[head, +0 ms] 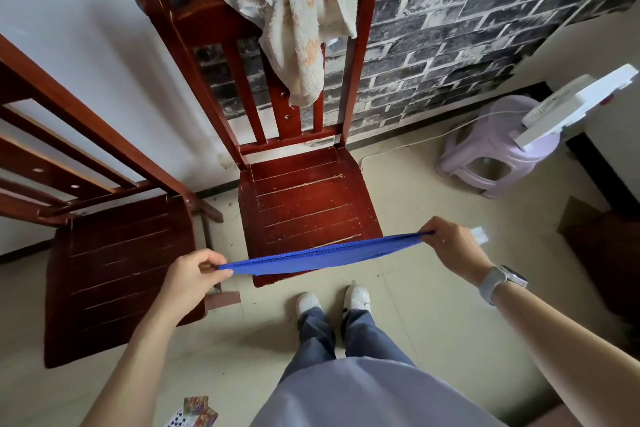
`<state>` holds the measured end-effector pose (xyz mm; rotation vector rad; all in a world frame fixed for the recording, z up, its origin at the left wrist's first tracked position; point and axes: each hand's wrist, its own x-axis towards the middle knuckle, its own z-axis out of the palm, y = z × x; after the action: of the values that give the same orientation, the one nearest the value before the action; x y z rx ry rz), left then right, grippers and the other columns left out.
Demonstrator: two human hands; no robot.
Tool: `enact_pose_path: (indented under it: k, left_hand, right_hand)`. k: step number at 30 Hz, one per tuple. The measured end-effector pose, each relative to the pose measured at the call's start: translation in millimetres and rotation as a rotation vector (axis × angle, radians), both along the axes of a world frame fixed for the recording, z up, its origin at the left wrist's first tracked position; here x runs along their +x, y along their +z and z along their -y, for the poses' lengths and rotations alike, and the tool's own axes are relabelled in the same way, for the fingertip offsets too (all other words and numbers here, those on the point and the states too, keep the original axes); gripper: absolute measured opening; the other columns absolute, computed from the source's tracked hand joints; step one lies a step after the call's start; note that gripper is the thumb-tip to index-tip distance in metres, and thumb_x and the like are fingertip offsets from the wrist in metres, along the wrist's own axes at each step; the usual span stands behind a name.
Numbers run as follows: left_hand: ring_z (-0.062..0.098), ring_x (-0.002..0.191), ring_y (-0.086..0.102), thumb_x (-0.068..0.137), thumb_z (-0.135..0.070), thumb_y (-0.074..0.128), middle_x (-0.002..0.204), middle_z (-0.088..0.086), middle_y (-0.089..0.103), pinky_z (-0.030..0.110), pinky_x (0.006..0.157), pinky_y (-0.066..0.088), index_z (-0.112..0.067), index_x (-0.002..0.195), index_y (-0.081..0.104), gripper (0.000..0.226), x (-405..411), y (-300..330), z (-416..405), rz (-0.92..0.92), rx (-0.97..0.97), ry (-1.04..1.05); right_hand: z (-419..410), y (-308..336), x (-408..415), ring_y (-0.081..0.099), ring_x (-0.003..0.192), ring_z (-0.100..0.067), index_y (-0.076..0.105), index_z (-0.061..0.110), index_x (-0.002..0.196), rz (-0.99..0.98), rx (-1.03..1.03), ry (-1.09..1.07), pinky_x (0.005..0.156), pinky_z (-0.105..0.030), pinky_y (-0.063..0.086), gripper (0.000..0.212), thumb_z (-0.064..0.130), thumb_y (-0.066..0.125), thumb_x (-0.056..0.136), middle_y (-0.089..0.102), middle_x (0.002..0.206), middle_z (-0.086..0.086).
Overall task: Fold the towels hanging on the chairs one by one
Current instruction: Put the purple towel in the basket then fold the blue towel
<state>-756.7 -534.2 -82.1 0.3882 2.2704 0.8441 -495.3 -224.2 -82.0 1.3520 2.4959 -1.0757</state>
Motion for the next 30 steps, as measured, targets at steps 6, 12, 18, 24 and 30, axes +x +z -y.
enact_pose_path:
  k: [6,12,18,24,30]
  left_hand:
    - [0.013,0.059,0.056,0.074,0.003,0.069,0.071,0.012,0.064,0.017,0.056,0.039,-0.005,0.067,0.055,0.018,22,-12,25,0.204,0.025,0.107]
    - [0.010,0.049,0.042,0.077,0.000,0.067,0.065,0.008,0.057,0.008,0.041,0.032,-0.006,0.072,0.058,0.012,14,-11,17,0.131,0.092,0.208]
    - [0.009,0.063,0.054,0.076,0.004,0.067,0.070,0.002,0.061,0.005,0.055,0.041,-0.015,0.068,0.057,0.022,-25,-46,-23,0.047,0.070,0.290]
    - [0.021,0.083,0.058,0.078,0.000,0.066,0.090,0.011,0.068,0.027,0.078,0.040,-0.004,0.095,0.068,0.018,-91,-129,-77,-0.132,-0.052,0.136]
    - [0.028,0.087,0.063,0.079,-0.009,0.063,0.089,0.008,0.070,0.034,0.077,0.047,-0.012,0.085,0.068,0.008,-132,-191,-114,-0.301,-0.229,0.056]
  right_hand:
    - [27,-12,27,0.053,0.075,-0.026,0.061,0.013,0.087,-0.017,-0.041,-0.050,0.059,-0.011,0.036,0.020,-0.002,0.048,0.088,0.060,0.081,-0.006]
    - [20,-7,9,0.053,0.085,-0.020,0.065,0.002,0.098,-0.094,0.009,-0.099,0.068,-0.010,0.032,0.021,-0.004,0.047,0.088,0.062,0.089,-0.004]
    - [-22,-37,-54,0.060,0.096,-0.026,0.067,0.001,0.103,-0.083,0.055,-0.016,0.075,-0.011,0.030,0.022,0.000,0.049,0.089,0.068,0.105,-0.010]
    - [-84,-116,-135,0.061,0.095,-0.035,0.067,0.000,0.101,-0.073,0.111,0.102,0.077,-0.028,0.039,0.021,0.003,0.049,0.090,0.069,0.102,-0.017]
    - [-124,-191,-185,0.057,0.098,-0.037,0.067,0.003,0.106,-0.027,0.177,0.124,0.077,-0.028,0.038,0.025,0.006,0.048,0.091,0.061,0.108,-0.021]
